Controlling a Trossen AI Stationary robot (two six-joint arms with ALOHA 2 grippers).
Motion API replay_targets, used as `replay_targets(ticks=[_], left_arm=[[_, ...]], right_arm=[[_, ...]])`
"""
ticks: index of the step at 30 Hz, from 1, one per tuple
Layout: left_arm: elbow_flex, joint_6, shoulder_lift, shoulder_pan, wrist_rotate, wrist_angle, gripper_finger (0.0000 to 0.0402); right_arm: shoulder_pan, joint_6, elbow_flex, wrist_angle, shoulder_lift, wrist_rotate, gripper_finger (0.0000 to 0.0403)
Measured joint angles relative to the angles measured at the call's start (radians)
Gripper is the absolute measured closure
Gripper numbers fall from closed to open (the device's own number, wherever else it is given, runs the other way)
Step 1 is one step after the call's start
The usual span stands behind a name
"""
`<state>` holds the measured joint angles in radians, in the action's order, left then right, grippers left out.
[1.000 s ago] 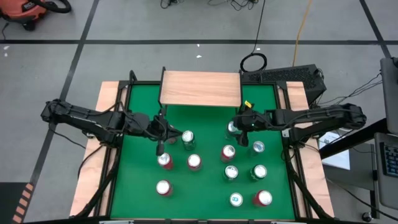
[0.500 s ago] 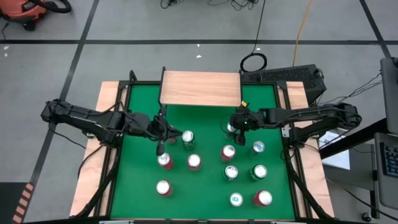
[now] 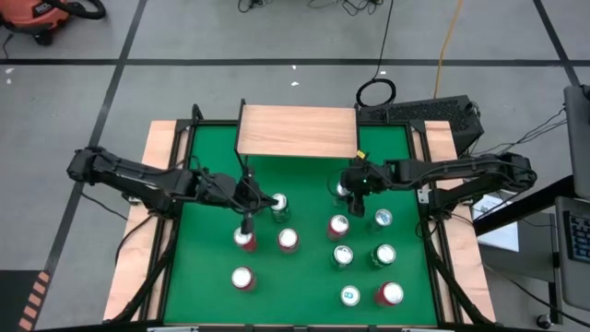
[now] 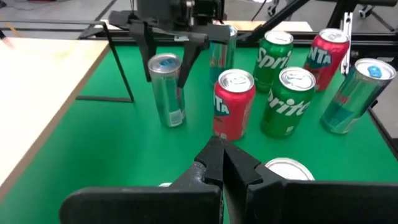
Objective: Place canned beverage on shelf
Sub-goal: Put the blue soda can on the shelf
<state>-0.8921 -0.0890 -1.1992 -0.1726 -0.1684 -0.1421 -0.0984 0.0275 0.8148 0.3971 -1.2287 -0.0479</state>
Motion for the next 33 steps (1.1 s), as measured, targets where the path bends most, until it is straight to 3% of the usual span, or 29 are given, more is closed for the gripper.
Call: replay_targets(ticks=[14,17,22,27,33], left_arm=[[0.0,0.148,-0.073,0.0,-0.031,0.247,0.039],[0.001,0.149,-0.073,0.0,-0.045,0.271,0.035],[0.001,0.181,-0.073,0.0,-0.108,0.311,0.025],[0.001,0.195,-0.097,0.001,-0.183,0.362,0.0158],[0.002,0.201,-0.146,0.004,-0.184,0.414,0.0102]], right_arm=[[0.054,-0.133,0.235,0.056,0.03,0.0,0.017],[0.068,-0.199,0.257,0.044,0.035,0.001,0.0169],[0.082,-0.287,0.261,-0.086,0.04,0.002,0.0171],[0.084,-0.363,0.262,-0.151,0.039,0.083,0.0168],[0.087,-0.481,0.262,-0.242,0.039,0.191,0.0169]])
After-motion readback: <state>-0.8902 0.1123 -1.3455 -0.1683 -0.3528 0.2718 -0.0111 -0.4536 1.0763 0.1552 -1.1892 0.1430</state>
